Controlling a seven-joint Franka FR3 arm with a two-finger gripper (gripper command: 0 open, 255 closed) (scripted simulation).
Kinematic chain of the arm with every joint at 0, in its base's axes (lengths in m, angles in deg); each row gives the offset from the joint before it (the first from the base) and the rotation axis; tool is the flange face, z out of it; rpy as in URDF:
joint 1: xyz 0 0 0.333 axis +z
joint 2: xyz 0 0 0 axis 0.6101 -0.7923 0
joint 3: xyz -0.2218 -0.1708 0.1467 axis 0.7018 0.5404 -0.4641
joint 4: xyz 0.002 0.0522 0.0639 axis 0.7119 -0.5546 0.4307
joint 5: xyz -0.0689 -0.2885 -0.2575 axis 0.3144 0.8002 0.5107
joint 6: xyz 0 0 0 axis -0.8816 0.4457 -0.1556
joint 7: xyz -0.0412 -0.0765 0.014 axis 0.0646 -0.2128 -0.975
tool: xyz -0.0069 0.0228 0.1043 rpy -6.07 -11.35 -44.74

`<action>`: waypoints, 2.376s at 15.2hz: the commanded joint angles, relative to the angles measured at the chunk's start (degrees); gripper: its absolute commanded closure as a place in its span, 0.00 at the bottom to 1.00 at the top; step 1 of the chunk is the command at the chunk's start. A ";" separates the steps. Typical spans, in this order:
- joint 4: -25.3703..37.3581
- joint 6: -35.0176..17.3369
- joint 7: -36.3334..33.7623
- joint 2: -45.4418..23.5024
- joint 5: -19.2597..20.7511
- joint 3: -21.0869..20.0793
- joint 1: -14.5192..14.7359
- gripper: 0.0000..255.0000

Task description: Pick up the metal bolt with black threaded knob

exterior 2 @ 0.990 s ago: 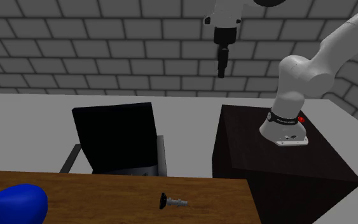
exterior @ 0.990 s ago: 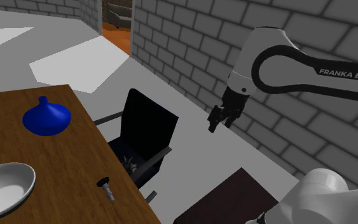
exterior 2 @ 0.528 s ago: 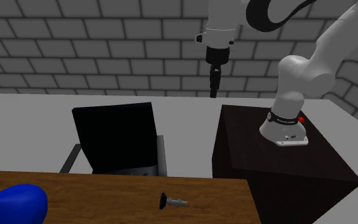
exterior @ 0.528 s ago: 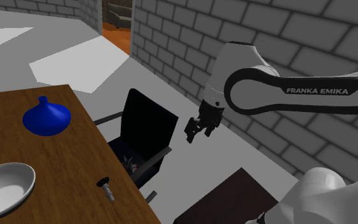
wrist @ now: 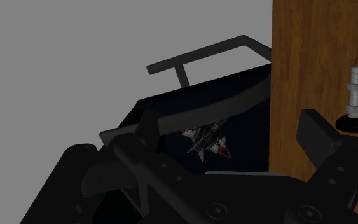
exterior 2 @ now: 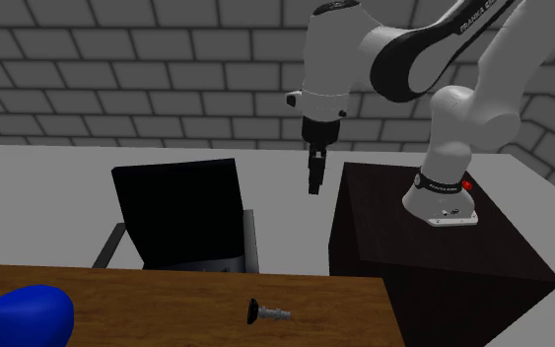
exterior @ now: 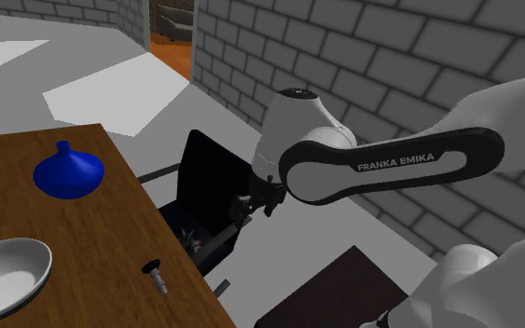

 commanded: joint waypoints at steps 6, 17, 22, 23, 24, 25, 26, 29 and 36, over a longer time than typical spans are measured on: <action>6.58 -8.46 -11.32 -15.20 8.87 -5.64 1.08 0.00; 25.22 -11.66 -28.98 -40.41 28.03 -3.24 11.21 0.00; 33.02 -11.34 -32.17 -48.56 31.90 -1.01 15.69 0.00; 33.08 -11.83 -32.41 -49.12 32.21 -0.77 15.86 0.00; 33.15 -12.30 -32.64 -49.69 32.52 -0.52 16.04 0.00; 33.23 -12.77 -32.88 -50.26 32.83 -0.27 16.22 0.00; 33.32 -13.24 -33.11 -50.84 33.14 -0.02 16.39 0.00; 33.62 -14.42 -33.71 -52.35 33.91 0.64 16.86 0.00; 33.70 -14.34 -33.73 -52.37 33.89 0.62 16.91 1.00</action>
